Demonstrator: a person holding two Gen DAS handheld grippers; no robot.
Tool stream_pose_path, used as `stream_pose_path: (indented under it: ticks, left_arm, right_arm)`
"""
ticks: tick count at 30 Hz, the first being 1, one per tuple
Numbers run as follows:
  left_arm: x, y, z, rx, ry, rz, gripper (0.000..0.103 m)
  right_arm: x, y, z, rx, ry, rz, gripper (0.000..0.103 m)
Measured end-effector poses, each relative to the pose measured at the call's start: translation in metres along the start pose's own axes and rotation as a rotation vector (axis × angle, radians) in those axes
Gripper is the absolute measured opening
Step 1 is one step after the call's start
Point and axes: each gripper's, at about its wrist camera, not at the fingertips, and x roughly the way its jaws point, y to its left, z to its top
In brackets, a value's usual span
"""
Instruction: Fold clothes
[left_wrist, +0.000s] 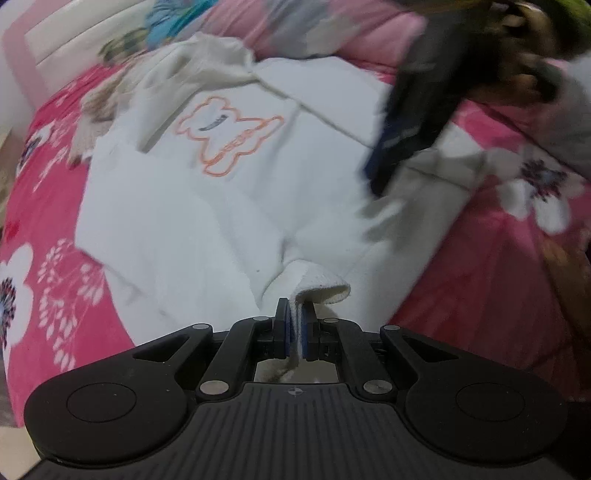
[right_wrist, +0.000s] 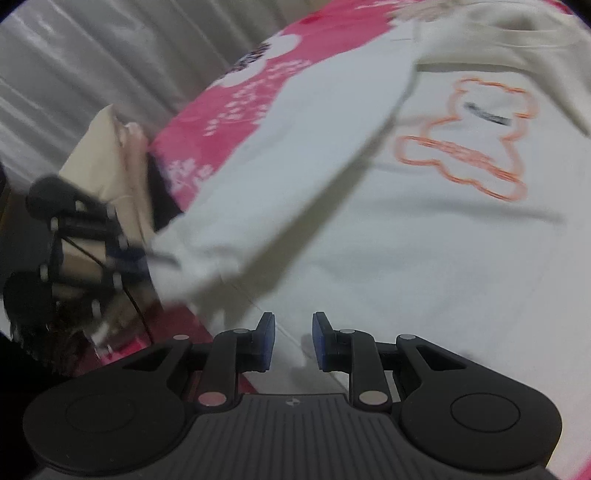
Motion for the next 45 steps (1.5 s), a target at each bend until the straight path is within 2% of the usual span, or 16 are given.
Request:
stream_pose_path:
  ticks: [3, 5, 7, 8, 16, 23, 26, 28, 29, 30, 31, 32, 35, 39, 41, 45]
  left_arm:
    - [0.024, -0.011, -0.015, 0.018, 0.149, -0.038, 0.011]
    - [0.029, -0.011, -0.024, -0.024, 0.201, -0.083, 0.011]
    - [0.022, -0.002, -0.027, -0.112, 0.198, -0.128, 0.018]
    - [0.021, 0.005, -0.026, -0.154, 0.196, -0.124, 0.021]
    - [0.033, 0.06, -0.018, -0.477, 0.193, -0.002, 0.031]
    - [0.065, 0.098, -0.024, -0.74, 0.239, 0.02, 0.031]
    - [0.072, 0.1, -0.025, -0.779, 0.239, 0.029, 0.027]
    - [0.073, 0.101, -0.026, -0.803, 0.233, 0.024, 0.018]
    - [0.074, 0.101, -0.027, -0.813, 0.228, 0.023, 0.015]
    - [0.074, 0.101, -0.028, -0.821, 0.223, 0.022, 0.01]
    - [0.075, 0.102, -0.029, -0.83, 0.219, 0.021, 0.005]
    - [0.073, 0.102, -0.029, -0.839, 0.211, 0.023, 0.003]
    - [0.061, 0.105, -0.03, -0.877, 0.192, 0.035, 0.001]
    - [0.044, 0.108, -0.031, -0.88, 0.173, 0.091, 0.001]
    - [0.048, 0.107, -0.034, -0.874, 0.19, 0.117, 0.001]
    - [0.055, 0.103, -0.035, -0.846, 0.23, 0.078, 0.003]
  right_arm:
    - [0.026, -0.002, 0.004, 0.026, 0.005, 0.023, 0.026]
    - [0.035, -0.005, 0.003, 0.056, 0.0, 0.04, 0.027]
    - [0.038, -0.008, 0.001, 0.081, -0.014, 0.057, 0.028]
    - [0.038, -0.008, 0.0, 0.078, -0.027, 0.063, 0.028]
    - [0.046, -0.01, 0.009, 0.12, -0.112, 0.123, 0.029]
    - [0.066, -0.018, 0.019, 0.209, -0.131, 0.172, 0.03]
    - [0.077, -0.023, 0.024, 0.249, -0.128, 0.19, 0.03]
    - [0.085, -0.024, 0.026, 0.259, -0.118, 0.202, 0.029]
    - [0.088, -0.023, 0.027, 0.259, -0.115, 0.207, 0.025]
    - [0.087, -0.021, 0.028, 0.247, -0.12, 0.21, 0.011]
    - [0.087, -0.019, 0.029, 0.235, -0.125, 0.212, 0.003]
    - [0.086, -0.017, 0.03, 0.224, -0.131, 0.214, 0.001]
    - [0.083, -0.009, 0.034, 0.186, -0.149, 0.221, 0.001]
    - [0.08, 0.0, 0.04, 0.138, -0.182, 0.206, 0.001]
    - [0.092, -0.002, 0.04, 0.152, -0.151, 0.185, 0.001]
    - [0.101, -0.006, 0.039, 0.161, -0.063, 0.139, 0.001]
